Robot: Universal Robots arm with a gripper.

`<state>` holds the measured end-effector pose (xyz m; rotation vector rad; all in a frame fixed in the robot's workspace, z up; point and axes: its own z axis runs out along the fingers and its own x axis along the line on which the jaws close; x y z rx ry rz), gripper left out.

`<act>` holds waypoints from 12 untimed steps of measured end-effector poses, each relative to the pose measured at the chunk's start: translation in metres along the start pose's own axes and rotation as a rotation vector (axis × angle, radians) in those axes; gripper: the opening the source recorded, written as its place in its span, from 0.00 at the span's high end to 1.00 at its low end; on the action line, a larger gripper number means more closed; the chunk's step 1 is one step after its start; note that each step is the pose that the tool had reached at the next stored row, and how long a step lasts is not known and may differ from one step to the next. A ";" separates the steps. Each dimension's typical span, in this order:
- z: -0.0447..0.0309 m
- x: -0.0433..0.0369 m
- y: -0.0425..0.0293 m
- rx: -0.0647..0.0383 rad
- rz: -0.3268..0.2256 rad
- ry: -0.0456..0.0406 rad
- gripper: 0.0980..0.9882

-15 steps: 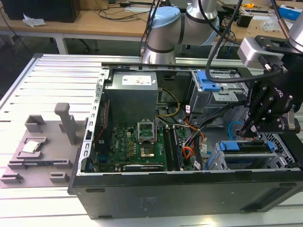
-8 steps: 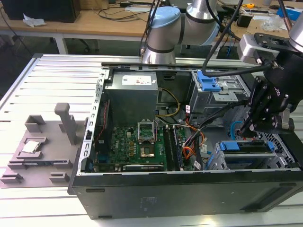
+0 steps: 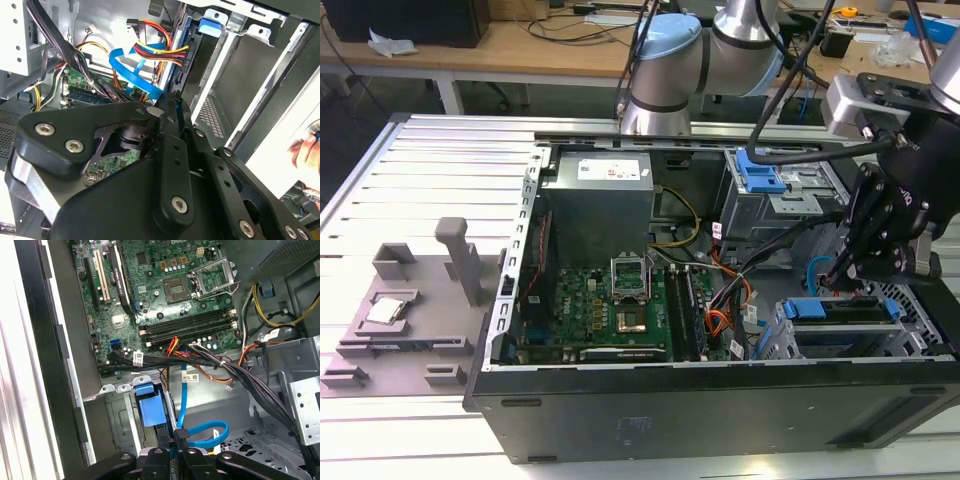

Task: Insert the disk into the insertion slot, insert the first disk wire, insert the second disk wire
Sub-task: 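Insert the second disk wire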

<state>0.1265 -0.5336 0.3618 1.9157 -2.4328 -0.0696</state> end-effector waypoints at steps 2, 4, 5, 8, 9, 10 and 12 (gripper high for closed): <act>0.0016 -0.0001 -0.0004 0.000 0.000 0.0000 0.93; 0.0031 -0.0002 -0.0007 0.000 0.000 0.0000 0.93; 0.0046 -0.0002 -0.0010 0.000 0.000 0.0001 0.93; 0.0070 -0.0003 -0.0014 0.000 0.000 0.0000 0.93; 0.0078 -0.0003 -0.0016 0.000 0.000 0.0000 0.93; 0.0088 -0.0005 -0.0024 0.000 -0.005 0.0004 0.93; 0.0096 -0.0005 -0.0025 0.000 -0.038 0.0025 0.93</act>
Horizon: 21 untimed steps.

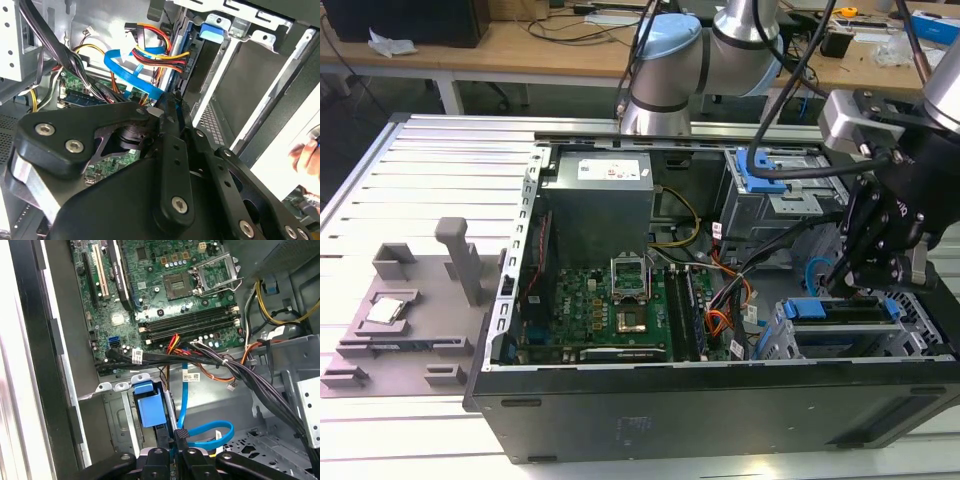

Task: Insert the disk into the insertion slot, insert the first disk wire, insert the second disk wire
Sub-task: 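Insert the second disk wire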

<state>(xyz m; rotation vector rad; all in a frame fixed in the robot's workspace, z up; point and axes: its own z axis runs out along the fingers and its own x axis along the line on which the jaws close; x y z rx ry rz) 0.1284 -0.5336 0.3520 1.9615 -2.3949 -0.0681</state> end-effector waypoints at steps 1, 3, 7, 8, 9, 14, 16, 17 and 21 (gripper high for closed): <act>0.0004 0.0000 -0.0001 0.000 -0.019 0.0011 0.93; 0.0017 -0.0001 -0.0006 0.000 -0.072 0.0044 0.93; 0.0041 -0.0014 -0.0073 0.001 -0.095 0.0060 0.93; 0.0050 -0.0016 -0.0082 0.001 -0.098 0.0061 0.93; 0.0058 -0.0017 -0.0086 0.001 -0.100 0.0062 0.93; 0.0082 -0.0017 -0.0090 0.001 -0.110 0.0069 0.93; 0.0092 -0.0018 -0.0093 0.001 -0.114 0.0072 0.93; 0.0101 -0.0018 -0.0096 0.001 -0.119 0.0075 0.93; 0.0122 -0.0018 -0.0098 0.001 -0.128 0.0081 0.93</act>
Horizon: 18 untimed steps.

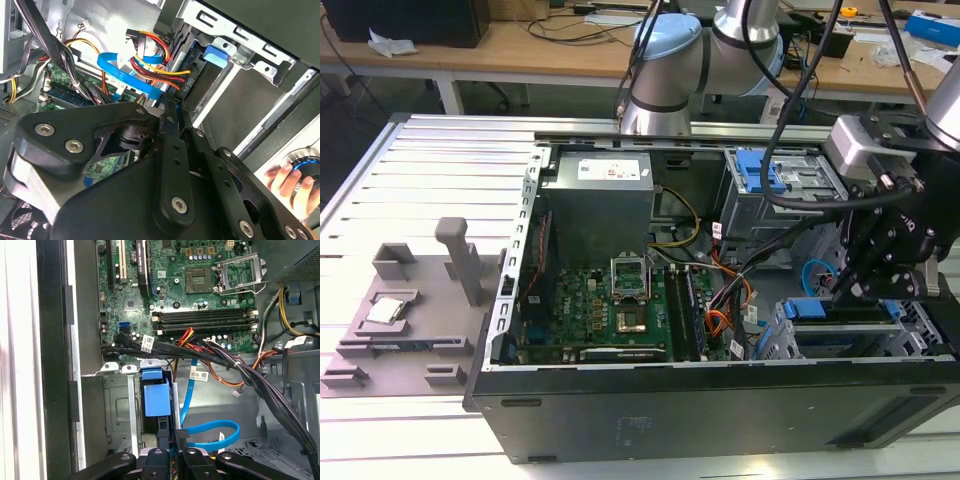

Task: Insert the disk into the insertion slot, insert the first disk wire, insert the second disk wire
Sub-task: 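Insert the second disk wire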

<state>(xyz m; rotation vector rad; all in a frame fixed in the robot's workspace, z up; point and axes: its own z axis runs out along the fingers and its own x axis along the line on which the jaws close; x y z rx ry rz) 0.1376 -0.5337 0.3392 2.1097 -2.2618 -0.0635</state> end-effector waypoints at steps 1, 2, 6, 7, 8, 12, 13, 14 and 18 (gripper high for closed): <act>0.0005 0.0001 -0.0001 0.000 -0.001 0.0001 0.93; 0.0011 0.0001 -0.0001 0.000 -0.003 0.0002 0.93; 0.0027 0.0003 -0.0004 0.000 -0.008 0.0005 0.93; 0.0031 0.0003 -0.0005 0.000 -0.008 -0.0003 0.91; 0.0032 0.0003 -0.0005 0.000 -0.008 -0.0003 0.84; 0.0010 0.0004 -0.0003 0.000 -0.009 0.0006 0.84; -0.0011 0.0004 -0.0002 0.000 -0.009 0.0005 0.84; -0.0047 0.0004 0.0000 0.000 -0.009 0.0004 0.84; -0.0231 0.0005 0.0012 0.000 -0.009 0.0004 0.84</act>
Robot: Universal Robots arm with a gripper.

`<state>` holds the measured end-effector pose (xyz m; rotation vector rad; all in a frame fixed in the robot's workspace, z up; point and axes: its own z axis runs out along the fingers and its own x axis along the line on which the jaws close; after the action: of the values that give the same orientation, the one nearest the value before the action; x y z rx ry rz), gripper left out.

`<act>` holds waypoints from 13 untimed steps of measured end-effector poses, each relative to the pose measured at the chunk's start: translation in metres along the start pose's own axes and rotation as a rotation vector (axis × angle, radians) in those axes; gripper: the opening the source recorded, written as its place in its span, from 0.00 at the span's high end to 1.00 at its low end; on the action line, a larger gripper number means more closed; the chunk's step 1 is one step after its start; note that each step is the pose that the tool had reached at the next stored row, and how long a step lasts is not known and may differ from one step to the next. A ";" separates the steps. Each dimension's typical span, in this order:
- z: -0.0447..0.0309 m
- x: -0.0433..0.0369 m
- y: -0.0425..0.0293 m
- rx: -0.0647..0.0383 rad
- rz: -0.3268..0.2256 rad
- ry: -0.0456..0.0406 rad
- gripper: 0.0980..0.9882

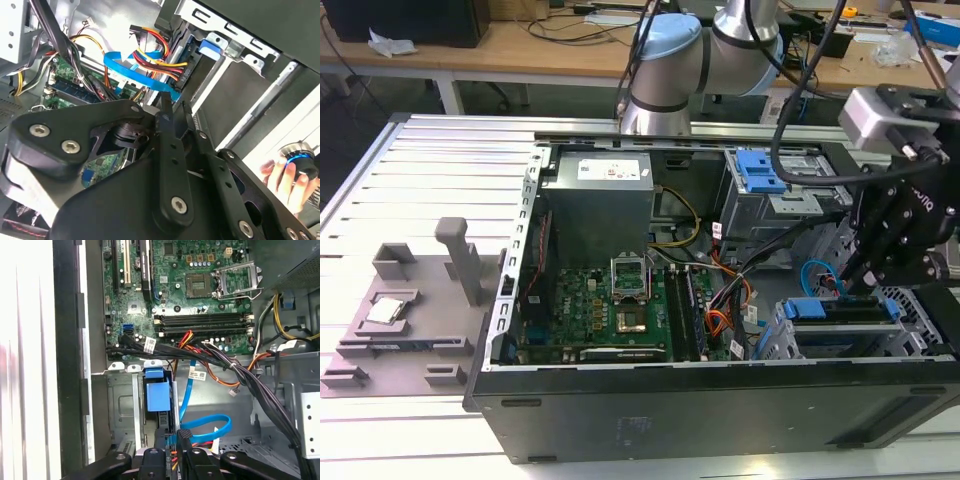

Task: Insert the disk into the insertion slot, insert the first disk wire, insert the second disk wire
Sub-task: 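Insert the second disk wire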

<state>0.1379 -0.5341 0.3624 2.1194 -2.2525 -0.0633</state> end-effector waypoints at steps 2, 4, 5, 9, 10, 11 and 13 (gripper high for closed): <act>-0.0042 0.0000 0.0003 0.000 0.000 0.0001 0.84; -0.0067 -0.0001 0.0004 0.000 0.000 0.0001 0.84; -0.0085 -0.0008 0.0006 0.000 0.000 0.0000 0.84; -0.0197 -0.0015 0.0013 0.000 0.000 0.0001 0.99; -0.0214 -0.0015 0.0014 0.000 0.000 0.0001 0.99; -0.0242 -0.0014 0.0016 0.000 0.000 0.0001 0.99; -0.0296 -0.0014 0.0020 0.000 0.000 0.0000 0.99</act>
<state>0.1379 -0.5325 0.3920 2.1194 -2.2525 -0.0633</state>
